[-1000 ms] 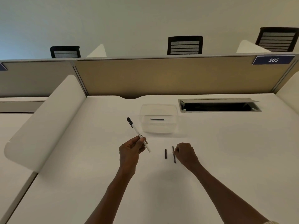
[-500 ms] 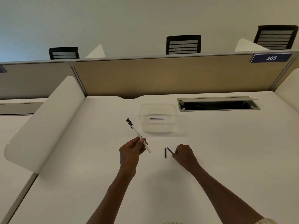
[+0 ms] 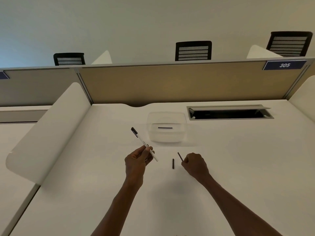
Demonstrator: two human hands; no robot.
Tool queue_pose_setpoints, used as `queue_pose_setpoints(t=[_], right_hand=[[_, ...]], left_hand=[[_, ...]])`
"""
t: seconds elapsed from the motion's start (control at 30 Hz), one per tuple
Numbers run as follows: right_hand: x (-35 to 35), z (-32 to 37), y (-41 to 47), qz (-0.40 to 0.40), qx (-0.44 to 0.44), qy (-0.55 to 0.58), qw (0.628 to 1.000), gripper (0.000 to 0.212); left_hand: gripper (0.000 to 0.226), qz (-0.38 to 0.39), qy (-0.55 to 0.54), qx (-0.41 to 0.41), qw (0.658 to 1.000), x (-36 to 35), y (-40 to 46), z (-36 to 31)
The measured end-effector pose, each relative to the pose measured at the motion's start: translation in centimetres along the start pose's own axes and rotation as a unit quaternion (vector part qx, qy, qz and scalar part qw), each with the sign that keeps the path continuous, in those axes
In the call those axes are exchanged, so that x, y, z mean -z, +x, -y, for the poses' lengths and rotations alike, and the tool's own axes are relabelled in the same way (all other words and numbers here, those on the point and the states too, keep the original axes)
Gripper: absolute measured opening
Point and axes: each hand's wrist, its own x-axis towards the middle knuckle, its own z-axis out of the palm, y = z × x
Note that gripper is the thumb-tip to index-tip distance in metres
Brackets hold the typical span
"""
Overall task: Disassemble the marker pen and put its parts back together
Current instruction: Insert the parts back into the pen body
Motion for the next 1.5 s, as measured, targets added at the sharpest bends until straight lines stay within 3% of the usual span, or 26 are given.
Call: queue_pose_setpoints(t=[0.27,0.53,0.83,1.17,1.5], right_hand=[[2.7,3.2,-2.1,-0.048,0.094,0.128,0.986,0.016],[4.6,6.8,-5.6,-0.046,0.2,0.233,0.95,0.008],[4.5,7.9,-6.6,-0.044,0.224,0.209,0.951,0.007],[4.9,7.9,-7.1,-0.05,0.226,0.182,0.956,0.007],[5.5,8.8,-6.6,-0.115,0.25,0.137,0.952,0.004]], left_hand=[[0.014,-0.031,-0.06,0.037,0.997,-0.5,0.3,-0.5],[0.014,-0.076,-0.172,0.088,0.978,-1.2,0.5,-1.4],[0.009,-0.1,-0.238,0.128,0.958,-1.3,-0.1,-2.3],[0.012,-0.076,-0.221,0.12,0.965,-1.2,0.0,-1.9],[0.011,-0.063,-0.189,0.133,0.971,-1.4,0.0,-1.2]])
